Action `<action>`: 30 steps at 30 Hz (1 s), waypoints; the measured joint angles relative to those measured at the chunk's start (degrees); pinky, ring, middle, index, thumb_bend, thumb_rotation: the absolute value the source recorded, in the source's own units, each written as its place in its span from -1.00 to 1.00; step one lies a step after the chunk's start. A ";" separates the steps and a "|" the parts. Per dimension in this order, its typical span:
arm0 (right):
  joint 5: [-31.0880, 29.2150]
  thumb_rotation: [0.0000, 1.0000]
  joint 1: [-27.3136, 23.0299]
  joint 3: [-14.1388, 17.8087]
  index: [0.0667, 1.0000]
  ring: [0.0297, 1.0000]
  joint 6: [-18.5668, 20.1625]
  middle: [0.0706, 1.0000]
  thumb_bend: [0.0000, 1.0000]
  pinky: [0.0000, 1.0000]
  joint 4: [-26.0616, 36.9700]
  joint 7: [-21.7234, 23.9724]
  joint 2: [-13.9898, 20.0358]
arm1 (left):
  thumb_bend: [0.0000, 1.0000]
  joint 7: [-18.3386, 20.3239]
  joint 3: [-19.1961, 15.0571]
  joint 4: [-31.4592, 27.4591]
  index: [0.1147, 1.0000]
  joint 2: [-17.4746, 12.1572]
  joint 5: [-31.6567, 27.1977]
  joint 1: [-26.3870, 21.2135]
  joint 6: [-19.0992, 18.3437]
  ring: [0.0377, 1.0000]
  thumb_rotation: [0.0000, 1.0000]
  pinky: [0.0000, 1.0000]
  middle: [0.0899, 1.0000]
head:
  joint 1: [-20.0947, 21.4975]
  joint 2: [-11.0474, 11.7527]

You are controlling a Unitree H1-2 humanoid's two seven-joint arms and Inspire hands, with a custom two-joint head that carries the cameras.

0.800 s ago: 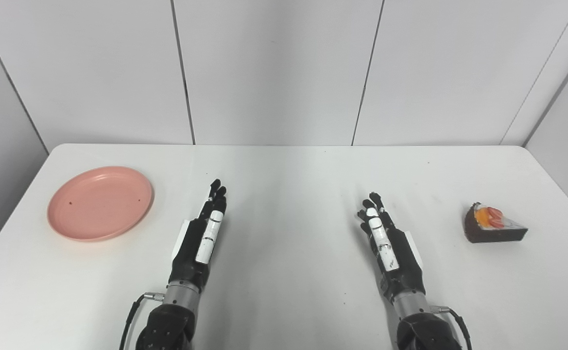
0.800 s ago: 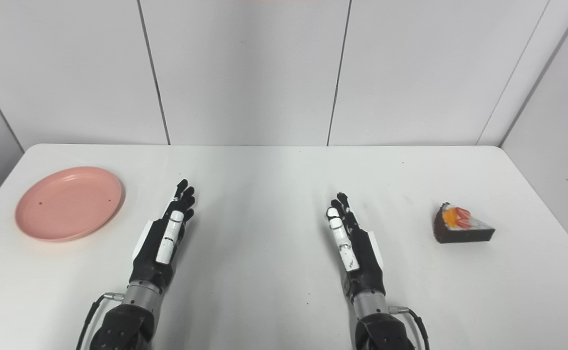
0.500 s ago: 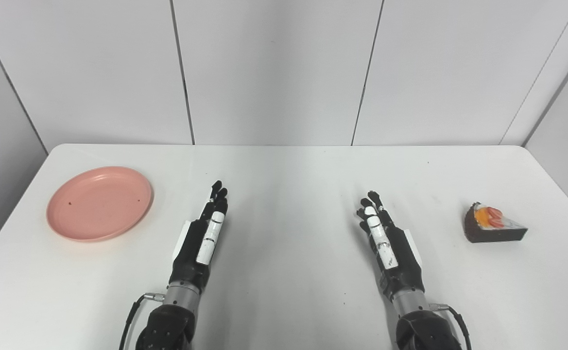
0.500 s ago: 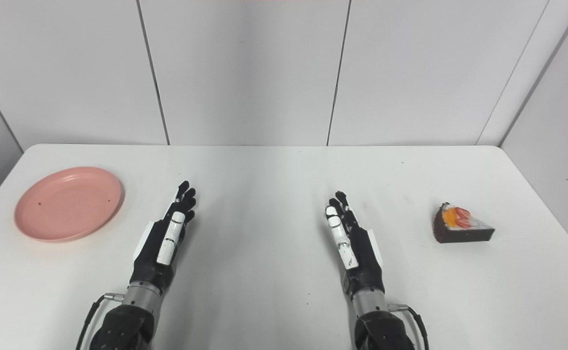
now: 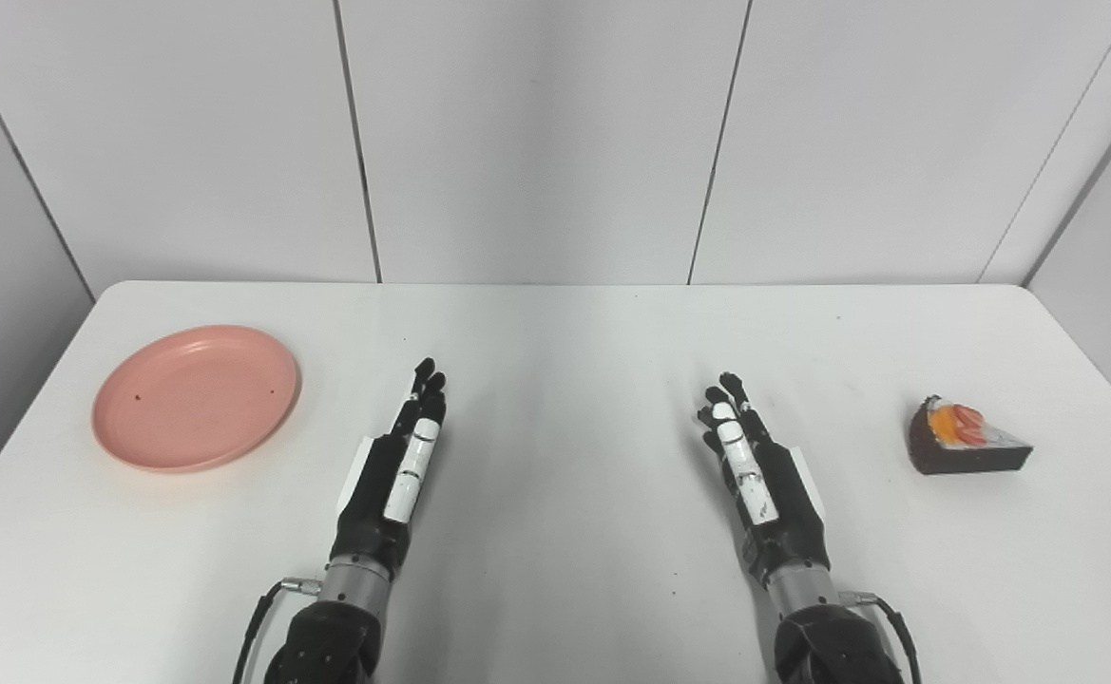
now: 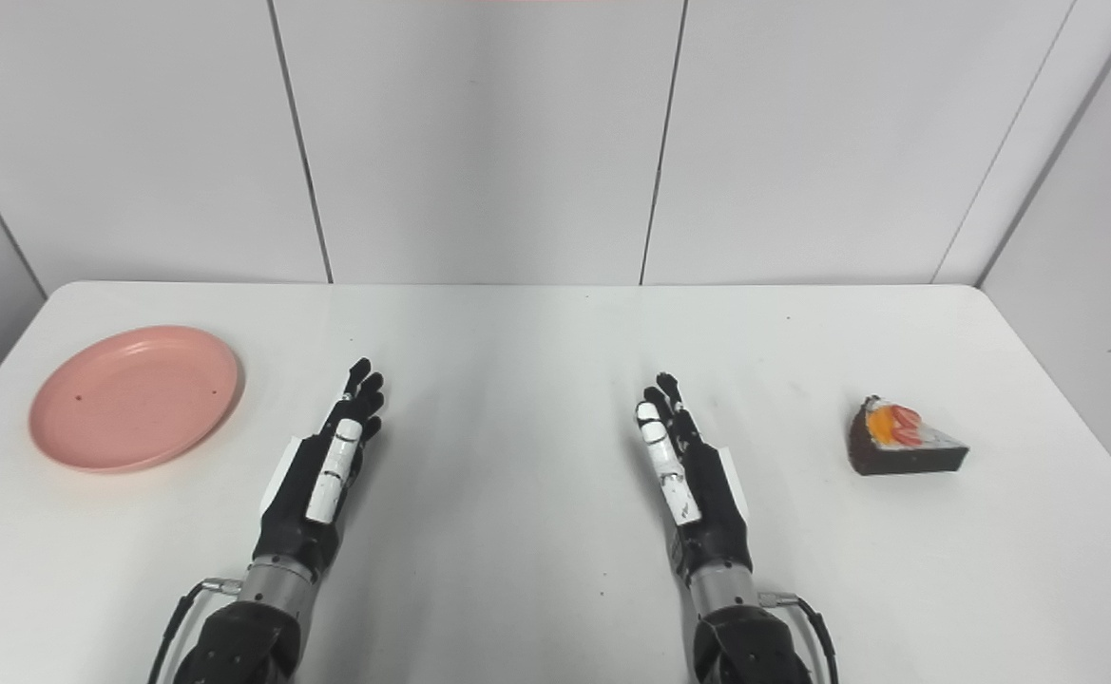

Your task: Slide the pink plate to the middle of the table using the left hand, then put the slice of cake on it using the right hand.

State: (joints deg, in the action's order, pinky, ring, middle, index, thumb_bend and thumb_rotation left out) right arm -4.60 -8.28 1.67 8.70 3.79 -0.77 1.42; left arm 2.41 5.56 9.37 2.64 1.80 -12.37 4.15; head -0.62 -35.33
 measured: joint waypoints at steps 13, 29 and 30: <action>0.06 0.72 -0.01 0.05 0.96 0.88 -0.55 0.92 0.15 0.98 -0.62 0.86 1.22 | 0.39 -0.63 -1.03 0.66 1.00 0.39 -0.30 -0.31 1.72 1.00 1.00 1.00 1.00 | -9.56 3.60; -2.45 0.68 -0.01 1.24 0.96 0.92 -5.39 0.94 0.05 1.00 -3.64 2.88 2.42 | 0.43 -6.27 -10.93 5.22 0.75 -1.83 -2.65 -8.09 4.58 0.76 1.00 0.78 0.76 | -16.52 8.00; -2.47 0.69 -0.01 1.23 0.95 0.91 -5.68 0.94 0.03 1.00 -3.83 2.86 2.37 | 0.44 -6.29 -11.56 5.17 0.72 -2.38 -2.91 -8.76 4.57 0.75 1.00 0.77 0.74 | -16.78 8.43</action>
State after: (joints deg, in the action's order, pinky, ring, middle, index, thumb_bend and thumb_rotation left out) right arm -7.07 -8.29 2.91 3.02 -0.04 2.09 3.79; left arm -3.88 -5.99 14.55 0.26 -1.11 -21.13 8.72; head -17.40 -26.90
